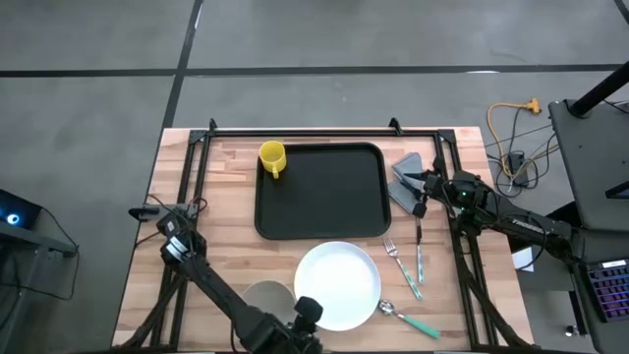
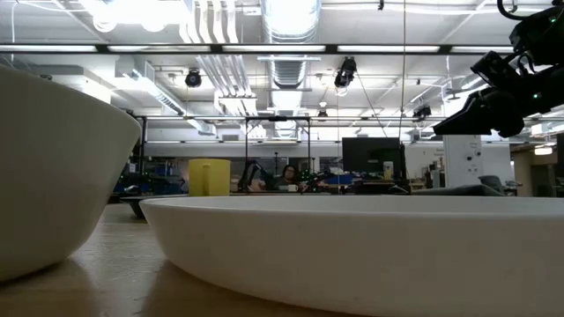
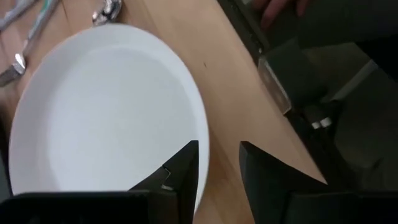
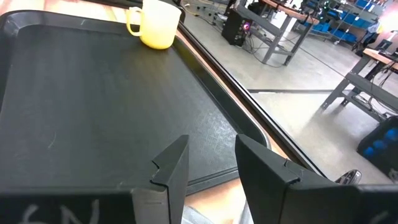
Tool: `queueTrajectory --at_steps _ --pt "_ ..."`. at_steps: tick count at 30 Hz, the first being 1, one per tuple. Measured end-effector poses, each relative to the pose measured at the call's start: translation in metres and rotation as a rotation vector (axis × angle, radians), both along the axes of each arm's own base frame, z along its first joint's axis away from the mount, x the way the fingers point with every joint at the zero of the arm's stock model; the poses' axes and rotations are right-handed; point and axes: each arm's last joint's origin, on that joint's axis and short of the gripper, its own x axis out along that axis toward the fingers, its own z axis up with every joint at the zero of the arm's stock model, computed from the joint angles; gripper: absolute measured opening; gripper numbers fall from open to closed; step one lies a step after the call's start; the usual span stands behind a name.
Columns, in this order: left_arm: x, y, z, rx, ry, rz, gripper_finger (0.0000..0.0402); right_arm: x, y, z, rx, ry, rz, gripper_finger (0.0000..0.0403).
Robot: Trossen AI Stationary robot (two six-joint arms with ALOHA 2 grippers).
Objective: Set up tray
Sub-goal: Put the white plate on the black serving tray to the bottom of the yellow mug
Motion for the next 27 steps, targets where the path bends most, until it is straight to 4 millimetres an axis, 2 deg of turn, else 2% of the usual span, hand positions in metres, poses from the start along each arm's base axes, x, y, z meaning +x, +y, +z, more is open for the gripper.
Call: queueTrajectory --at_steps 19,27 --pt "0.009 0.025 -0.046 0.030 0.050 0.054 0.0101 0.000 0.000 0.000 0.000 0.000 0.000 0.0123" --pt "0.015 0.033 -0.062 -0.029 0.069 0.051 0.0101 0.000 0.000 0.000 0.000 0.000 -0.001 0.0123"
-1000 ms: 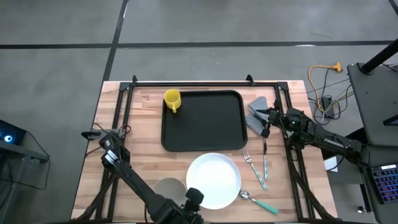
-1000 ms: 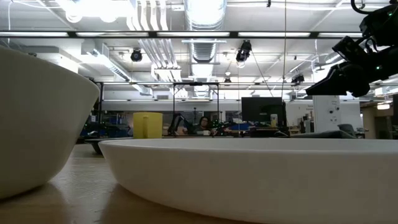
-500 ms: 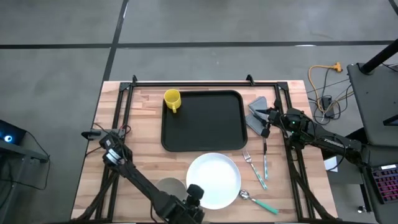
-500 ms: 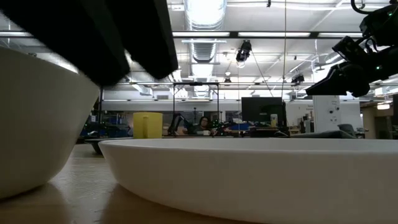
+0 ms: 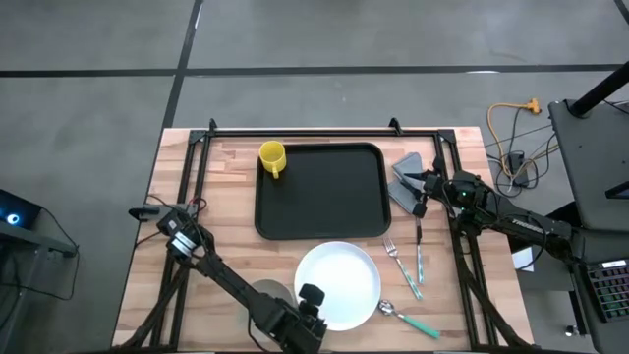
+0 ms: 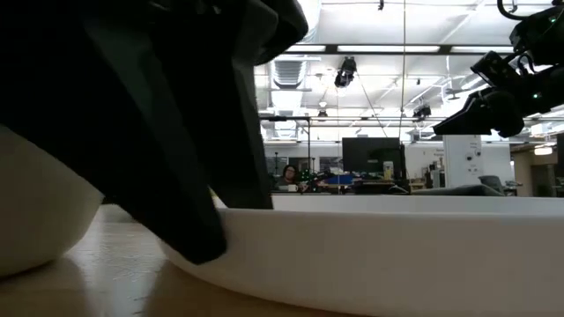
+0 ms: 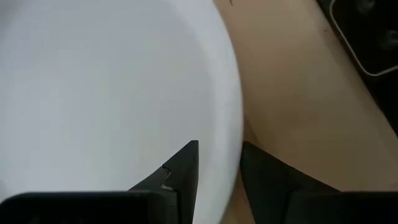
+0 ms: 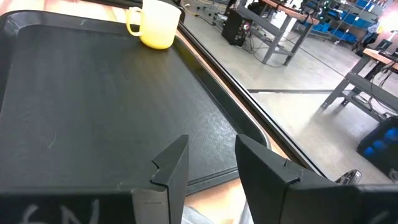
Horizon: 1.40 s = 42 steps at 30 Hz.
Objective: Set up tray
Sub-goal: Put the white plate on the black serving tray to the bottom of the yellow mug
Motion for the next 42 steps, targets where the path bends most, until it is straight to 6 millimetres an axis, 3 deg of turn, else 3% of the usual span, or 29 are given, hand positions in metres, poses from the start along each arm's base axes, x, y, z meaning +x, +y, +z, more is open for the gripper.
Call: queueTrajectory --at_steps 10,18,23,42 --pt "0.000 0.001 -0.002 0.004 0.004 0.000 0.0090 0.000 0.000 0.000 0.000 0.000 0.000 0.0123" --pt "0.001 0.003 -0.003 0.013 0.011 -0.011 0.0013 0.000 0.000 0.000 0.000 0.000 0.001 0.0123" --pt "0.002 0.002 0.001 0.011 0.008 -0.030 0.0003 0.000 0.000 0.000 0.000 0.000 0.000 0.0123" --pt "0.004 -0.008 0.047 0.002 -0.033 -0.087 0.0000 0.000 0.000 0.000 0.000 0.000 0.000 0.0123"
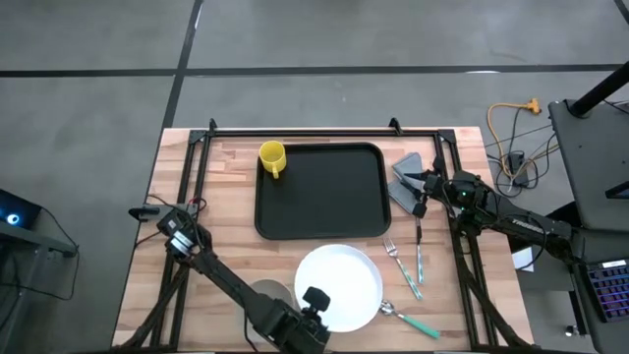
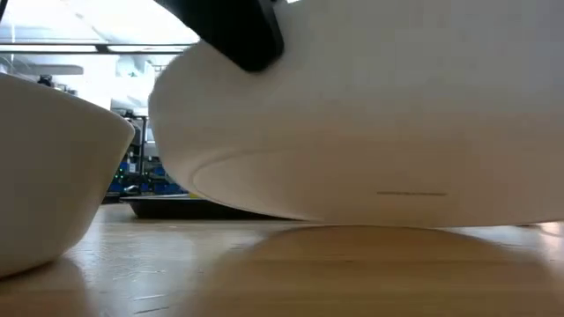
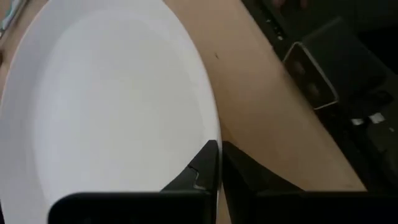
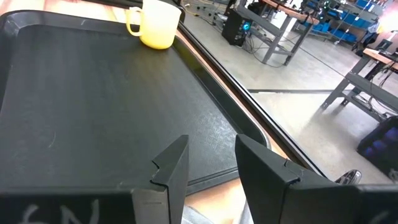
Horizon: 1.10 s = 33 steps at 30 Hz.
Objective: Set up tray
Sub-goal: Put the white plate on the black serving tray to the bottom of the yellow mug
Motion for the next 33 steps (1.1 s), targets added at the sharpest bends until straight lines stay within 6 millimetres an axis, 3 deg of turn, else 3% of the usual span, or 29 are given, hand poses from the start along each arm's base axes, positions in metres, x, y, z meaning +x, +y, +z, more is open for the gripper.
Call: queueTrajectory --at_steps 21,33 --pt "-0.006 -0.005 0.033 0.200 -0.118 -0.006 0.0000 0.000 0.000 0.000 0.000 0.000 0.000 0.0123" --pt "-0.007 0.000 0.042 0.345 -0.206 0.030 0.0000 0.000 0.000 0.000 0.000 0.000 0.000 0.0123"
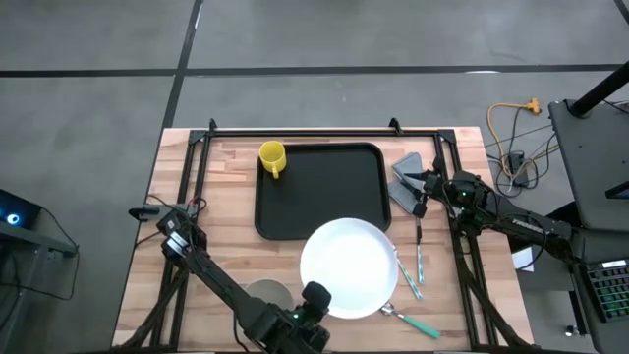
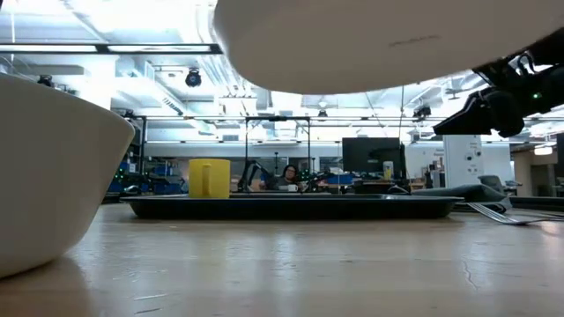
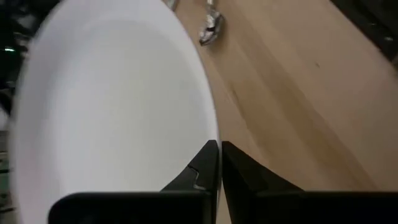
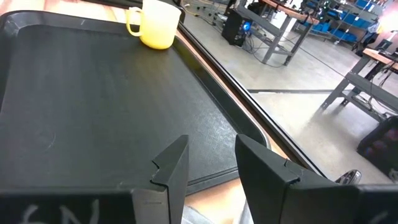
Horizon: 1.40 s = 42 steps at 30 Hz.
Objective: Set up tray
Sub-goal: Put the white plate on the black serving tray to the bottom of the yellow mug
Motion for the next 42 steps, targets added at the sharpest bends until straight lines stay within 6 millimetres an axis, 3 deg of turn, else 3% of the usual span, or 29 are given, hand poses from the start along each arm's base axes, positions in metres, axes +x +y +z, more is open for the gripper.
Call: queueTrajectory --at_steps 8,31,36,42 --pt "0.006 0.011 -0.001 0.081 -0.017 0.023 0.0000 0.000 0.000 0.000 0.000 0.000 0.000 0.0123" --pt "0.032 0.082 -0.032 0.117 0.100 0.247 0.0000 0.000 0.000 0.000 0.000 0.000 0.000 0.0123" --pt "0.027 0.097 -0.036 0.100 0.121 0.287 0.0000 0.000 0.000 0.000 0.000 0.000 0.000 0.0123" --pt "0.004 0.119 -0.033 0.037 0.078 0.352 0.0000 0.000 0.000 0.000 0.000 0.000 0.000 0.0123"
